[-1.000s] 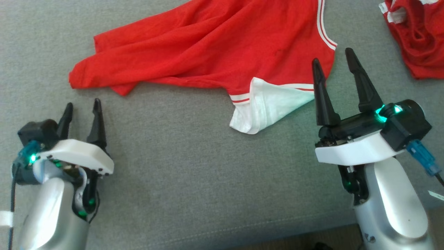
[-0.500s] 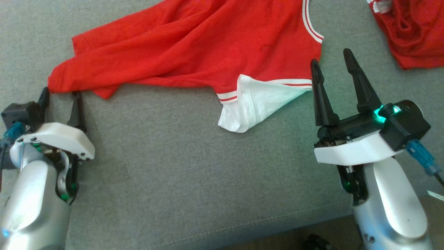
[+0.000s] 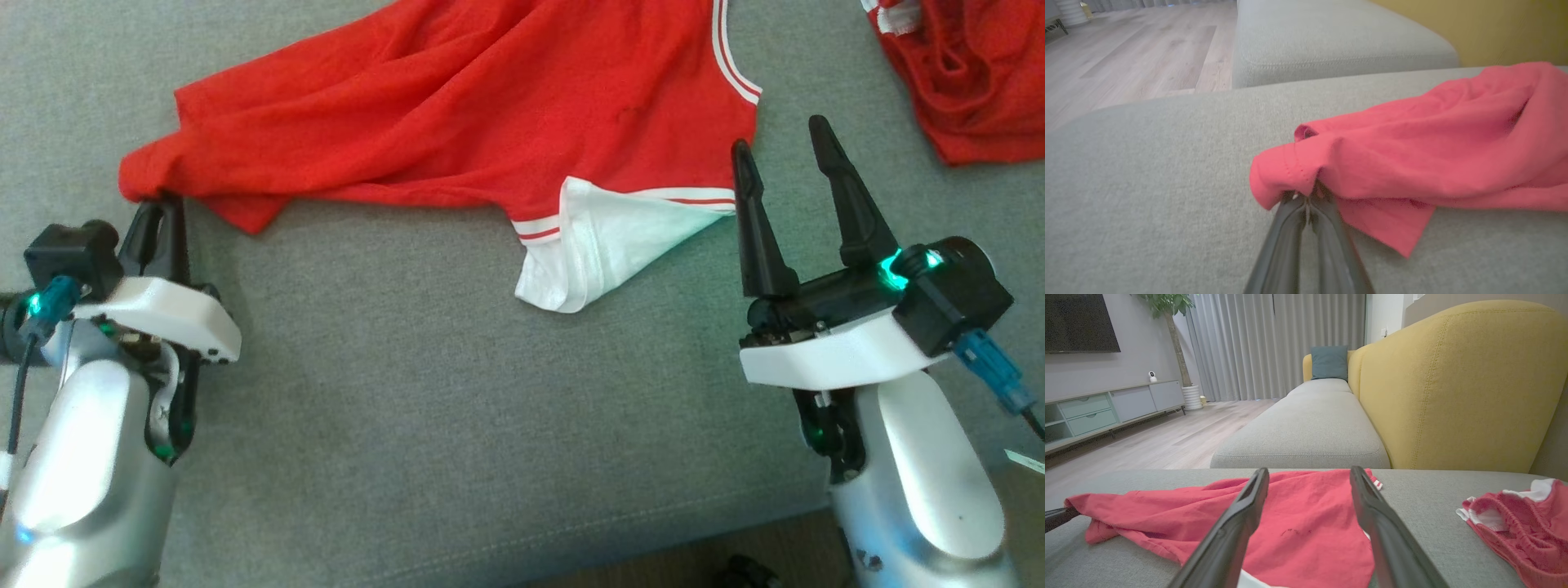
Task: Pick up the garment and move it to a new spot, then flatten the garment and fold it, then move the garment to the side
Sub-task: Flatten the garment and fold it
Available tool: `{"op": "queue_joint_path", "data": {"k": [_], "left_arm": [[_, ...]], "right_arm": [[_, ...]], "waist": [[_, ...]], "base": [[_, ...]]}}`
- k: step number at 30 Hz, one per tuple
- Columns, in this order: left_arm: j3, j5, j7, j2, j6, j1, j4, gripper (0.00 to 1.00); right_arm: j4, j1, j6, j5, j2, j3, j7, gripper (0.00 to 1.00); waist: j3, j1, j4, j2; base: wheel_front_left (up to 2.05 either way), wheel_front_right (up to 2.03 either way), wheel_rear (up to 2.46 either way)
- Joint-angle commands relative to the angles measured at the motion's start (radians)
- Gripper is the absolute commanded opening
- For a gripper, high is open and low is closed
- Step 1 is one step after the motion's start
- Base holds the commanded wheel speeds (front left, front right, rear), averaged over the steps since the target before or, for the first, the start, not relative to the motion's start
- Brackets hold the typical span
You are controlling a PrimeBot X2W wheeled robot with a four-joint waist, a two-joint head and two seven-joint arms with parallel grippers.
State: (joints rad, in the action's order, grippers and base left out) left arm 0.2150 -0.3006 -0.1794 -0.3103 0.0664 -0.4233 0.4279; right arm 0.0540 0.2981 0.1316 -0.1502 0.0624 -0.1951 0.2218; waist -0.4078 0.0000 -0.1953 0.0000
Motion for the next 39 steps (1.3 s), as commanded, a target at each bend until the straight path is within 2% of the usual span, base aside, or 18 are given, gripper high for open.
{"op": "queue_joint_path", "data": {"k": [1, 9, 17, 21, 26, 34, 35, 36, 37, 39], "left_arm": [[-0.029, 0.008, -0.018, -0.039, -0.002, -0.021, -0.056, 0.0], [-0.008, 0.007, -0.01, -0.05, -0.001, 0.079, -0.267, 0.0], [0.034, 0.0, 0.129, -0.076, 0.032, 0.297, -0.654, 0.0], [0.047, -0.02, 0.195, -0.077, 0.058, 0.403, -0.775, 0.0], [0.039, -0.068, 0.186, -0.045, 0.081, 0.465, -0.738, 0.0], [0.033, -0.151, 0.121, 0.026, 0.055, 0.428, -0.468, 0.0], [0.03, -0.16, 0.113, 0.033, 0.052, 0.419, -0.432, 0.22], [0.027, -0.165, 0.104, 0.039, 0.05, 0.41, -0.4, 0.52], [0.024, -0.169, 0.093, 0.044, 0.049, 0.403, -0.372, 1.0], [0.017, -0.177, 0.069, 0.054, 0.047, 0.391, -0.329, 1.0]], "right_arm": [[-0.026, 0.006, -0.001, -0.009, -0.012, -0.017, 0.013, 1.0], [-0.022, -0.013, -0.001, 0.002, -0.012, 0.001, 0.009, 1.0], [-0.022, -0.06, -0.001, 0.013, -0.012, 0.025, -0.024, 1.0], [-0.022, -0.092, -0.001, 0.018, -0.012, 0.049, -0.042, 1.0], [-0.023, -0.13, -0.001, 0.023, -0.01, 0.071, -0.063, 1.0], [-0.015, -0.128, -0.001, 0.027, -0.007, 0.053, -0.095, 1.0], [-0.009, -0.123, -0.001, 0.026, -0.005, 0.049, -0.099, 1.0], [-0.001, -0.117, -0.001, 0.026, -0.001, 0.045, -0.103, 1.0], [0.008, -0.11, -0.001, 0.026, 0.003, 0.042, -0.107, 1.0], [0.026, -0.098, -0.001, 0.024, 0.011, 0.041, -0.112, 1.0]], "waist": [[0.003, 0.0, 0.004, 0.0], [0.034, 0.0, 0.036, 0.0], [0.071, 0.0, 0.099, 0.0], [0.08, 0.0, 0.123, 0.0], [0.083, 0.0, 0.137, 0.0], [0.081, 0.0, 0.118, 0.0], [0.083, 0.0, 0.118, 0.0], [0.084, 0.0, 0.118, 0.0], [0.087, 0.0, 0.12, 0.0], [0.094, 0.0, 0.129, 0.0]], "base": [[0.0, 0.0, 0.0], [0.0, 0.0, 0.0], [0.0, 0.0, 0.0], [0.0, 0.0, 0.0], [0.0, 0.0, 0.0], [0.0, 0.0, 0.0], [0.0, 0.0, 0.0], [0.0, 0.0, 0.0], [0.0, 0.0, 0.0], [0.0, 0.0, 0.0]]}}
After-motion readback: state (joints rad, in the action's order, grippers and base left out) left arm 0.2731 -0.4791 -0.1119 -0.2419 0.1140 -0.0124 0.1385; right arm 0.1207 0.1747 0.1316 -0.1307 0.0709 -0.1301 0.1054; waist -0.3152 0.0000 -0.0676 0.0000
